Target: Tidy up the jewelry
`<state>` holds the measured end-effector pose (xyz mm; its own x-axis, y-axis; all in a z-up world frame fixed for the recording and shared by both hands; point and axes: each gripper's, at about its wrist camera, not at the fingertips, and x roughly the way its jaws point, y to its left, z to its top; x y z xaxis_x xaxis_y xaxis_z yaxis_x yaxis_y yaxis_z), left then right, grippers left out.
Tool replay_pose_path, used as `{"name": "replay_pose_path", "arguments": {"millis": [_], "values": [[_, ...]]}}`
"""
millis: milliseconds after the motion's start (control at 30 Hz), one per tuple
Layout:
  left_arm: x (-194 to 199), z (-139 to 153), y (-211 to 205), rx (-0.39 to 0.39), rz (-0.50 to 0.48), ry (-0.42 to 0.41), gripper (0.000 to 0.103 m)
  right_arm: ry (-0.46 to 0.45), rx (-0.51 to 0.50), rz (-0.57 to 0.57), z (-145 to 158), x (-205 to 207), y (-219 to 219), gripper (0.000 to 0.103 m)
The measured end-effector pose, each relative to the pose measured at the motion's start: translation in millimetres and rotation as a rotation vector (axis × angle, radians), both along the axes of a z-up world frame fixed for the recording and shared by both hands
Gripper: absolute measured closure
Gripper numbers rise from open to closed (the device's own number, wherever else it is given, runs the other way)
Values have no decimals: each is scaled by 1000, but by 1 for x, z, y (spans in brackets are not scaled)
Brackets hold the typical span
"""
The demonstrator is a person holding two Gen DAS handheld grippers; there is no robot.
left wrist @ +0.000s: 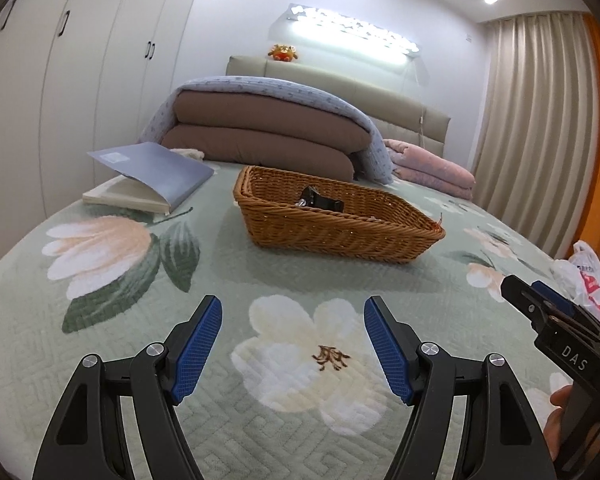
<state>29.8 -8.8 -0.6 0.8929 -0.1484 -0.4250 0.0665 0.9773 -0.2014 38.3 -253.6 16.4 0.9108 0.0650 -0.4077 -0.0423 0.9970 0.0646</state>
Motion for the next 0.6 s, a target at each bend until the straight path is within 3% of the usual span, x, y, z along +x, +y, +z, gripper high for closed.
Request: {"name": "replay_pose_path", "arguments": {"millis": [600], "values": [[1, -1, -4, 20, -12, 3, 28, 8, -15, 3, 0, 3, 3, 30]]}}
